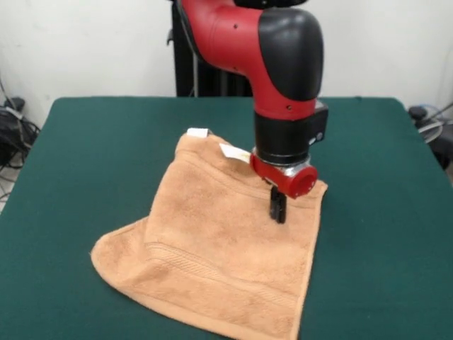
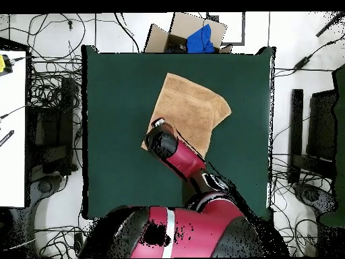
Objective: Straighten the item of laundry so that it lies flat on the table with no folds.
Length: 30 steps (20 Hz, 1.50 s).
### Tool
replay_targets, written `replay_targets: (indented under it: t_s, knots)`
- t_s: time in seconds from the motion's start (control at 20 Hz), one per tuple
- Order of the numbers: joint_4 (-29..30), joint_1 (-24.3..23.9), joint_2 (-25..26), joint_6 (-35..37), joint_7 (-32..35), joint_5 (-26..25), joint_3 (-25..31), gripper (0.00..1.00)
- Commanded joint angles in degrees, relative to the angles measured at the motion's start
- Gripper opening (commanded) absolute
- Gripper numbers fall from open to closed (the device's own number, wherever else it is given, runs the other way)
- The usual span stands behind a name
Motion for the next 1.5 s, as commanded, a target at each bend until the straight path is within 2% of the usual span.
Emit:
replay_targets:
  t_s: [0.05,0.4,0.7,0.8,0.95,1.0,1.1,1.2,1.25,1.35,1.5]
  knots:
    - [13.52,0.66,2.64,1.63,22.67,3.90,13.98,0.00]
    - [18.50,-3.63,1.46,-2.05,27.77,3.64,21.01,0.00]
    - [20.79,-8.21,2.62,-5.12,33.25,1.93,28.04,0.00]
    - [20.96,-8.04,1.82,-4.74,33.65,2.02,27.93,0.00]
    - [20.50,-8.61,0.83,-2.05,30.31,1.28,24.92,0.00]
    - [19.40,-6.20,-0.43,-0.55,28.41,2.23,20.96,0.00]
    - [13.88,-0.47,-1.77,4.78,19.64,3.28,8.02,0.00]
    - [3.31,4.12,0.73,12.67,8.29,0.38,-5.64,0.00]
    - [-0.82,7.28,2.13,13.26,4.52,-0.77,-11.92,0.00]
    - [-4.38,5.56,2.93,14.00,3.19,-5.82,-13.33,0.00]
    - [-7.06,2.09,1.45,18.98,5.48,-12.60,-11.90,0.00]
